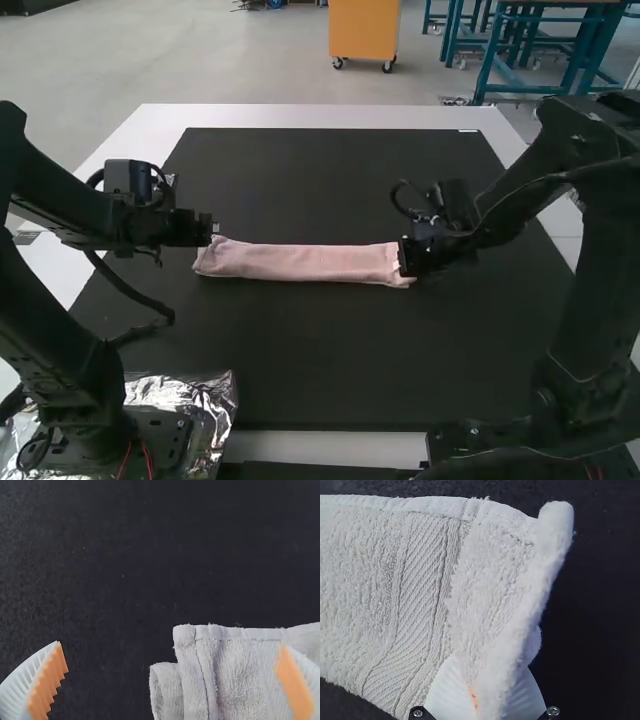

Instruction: Fold the towel.

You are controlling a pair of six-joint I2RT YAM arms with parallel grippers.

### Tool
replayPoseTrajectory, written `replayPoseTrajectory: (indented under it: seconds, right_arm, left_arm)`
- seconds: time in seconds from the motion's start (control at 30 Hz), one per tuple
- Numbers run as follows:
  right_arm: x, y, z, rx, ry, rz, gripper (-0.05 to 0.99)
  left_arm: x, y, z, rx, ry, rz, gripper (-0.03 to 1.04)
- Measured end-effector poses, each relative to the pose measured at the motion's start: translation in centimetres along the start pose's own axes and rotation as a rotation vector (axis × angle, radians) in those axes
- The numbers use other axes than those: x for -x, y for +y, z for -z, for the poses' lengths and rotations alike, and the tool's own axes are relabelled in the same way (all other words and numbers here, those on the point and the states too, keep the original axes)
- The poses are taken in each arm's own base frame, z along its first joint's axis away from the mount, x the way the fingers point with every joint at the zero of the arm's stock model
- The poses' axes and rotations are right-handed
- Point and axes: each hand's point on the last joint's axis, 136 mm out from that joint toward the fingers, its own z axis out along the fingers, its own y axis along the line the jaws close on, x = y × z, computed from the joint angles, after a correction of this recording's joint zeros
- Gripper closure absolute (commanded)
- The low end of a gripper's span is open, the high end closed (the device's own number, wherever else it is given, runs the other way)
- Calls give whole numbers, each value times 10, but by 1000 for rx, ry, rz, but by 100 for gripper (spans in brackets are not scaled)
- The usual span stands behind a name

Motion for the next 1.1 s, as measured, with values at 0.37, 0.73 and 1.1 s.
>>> replayPoseTrajectory:
  seconds: [0.37, 0.73, 1.1]
  right_arm:
    - [69, -39, 71, -33, -188, -93, 96]
    - [67, 94, 28, 194, -96, 70, 96]
    - [64, 190, -13, 325, -37, 175, 96]
  left_arm:
    - [29, 1, 0, 1, -58, -8, 4]
    - [30, 13, 1, 35, -61, 6, 4]
    - [34, 36, 6, 89, -91, 31, 4]
